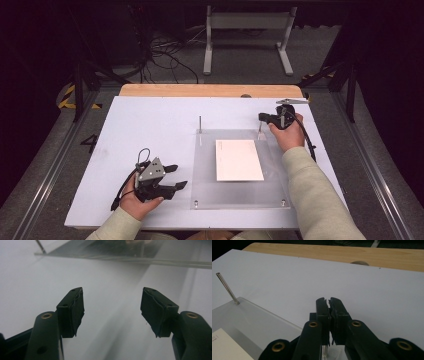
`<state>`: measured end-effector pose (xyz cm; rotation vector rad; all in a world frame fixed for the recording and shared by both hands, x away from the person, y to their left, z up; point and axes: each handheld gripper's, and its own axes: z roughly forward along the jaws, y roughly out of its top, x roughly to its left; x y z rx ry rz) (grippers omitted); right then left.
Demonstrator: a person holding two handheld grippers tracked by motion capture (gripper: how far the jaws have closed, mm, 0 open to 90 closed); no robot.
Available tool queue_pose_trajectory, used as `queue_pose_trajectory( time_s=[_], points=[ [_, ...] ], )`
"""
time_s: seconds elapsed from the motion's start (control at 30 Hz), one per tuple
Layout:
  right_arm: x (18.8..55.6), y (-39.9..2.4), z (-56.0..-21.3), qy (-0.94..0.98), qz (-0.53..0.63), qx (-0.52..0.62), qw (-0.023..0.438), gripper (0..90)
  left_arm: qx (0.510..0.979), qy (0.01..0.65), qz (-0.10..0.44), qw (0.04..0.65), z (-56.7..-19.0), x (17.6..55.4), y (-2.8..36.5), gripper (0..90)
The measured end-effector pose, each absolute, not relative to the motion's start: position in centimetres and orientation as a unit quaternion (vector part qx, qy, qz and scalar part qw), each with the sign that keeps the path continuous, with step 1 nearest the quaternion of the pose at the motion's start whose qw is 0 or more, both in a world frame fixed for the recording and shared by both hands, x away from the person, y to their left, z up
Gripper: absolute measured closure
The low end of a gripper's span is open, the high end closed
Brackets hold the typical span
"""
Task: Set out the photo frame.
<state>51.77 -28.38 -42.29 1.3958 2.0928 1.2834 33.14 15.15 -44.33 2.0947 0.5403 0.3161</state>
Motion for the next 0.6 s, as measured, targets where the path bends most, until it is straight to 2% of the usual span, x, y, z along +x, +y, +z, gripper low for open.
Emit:
queue_pose_trajectory(
  time_s=[0.07, 0.17, 0.47, 0.6],
  points=[
    [51.9, -28.4, -42.3, 0.731, 0.448, 0.490, 0.157, 85.9, 0.852, 0.209, 0.141, 0.459, -44.1, 32.9, 14.8, 35.5],
    [52.1, -28.4, -42.3, 0.730, 0.447, 0.495, 0.152, 85.9, 0.846, 0.197, 0.207, 0.450, -43.7, 31.9, 13.5, 33.6],
    [52.3, -28.5, -42.3, 0.727, 0.449, 0.499, 0.144, 85.9, 0.831, 0.172, 0.224, 0.480, -43.4, 32.1, 11.7, 33.4],
    [52.4, -28.5, -42.2, 0.730, 0.446, 0.498, 0.143, 85.9, 0.834, 0.150, 0.228, 0.479, -43.2, 32.1, 10.6, 36.8]
  ],
)
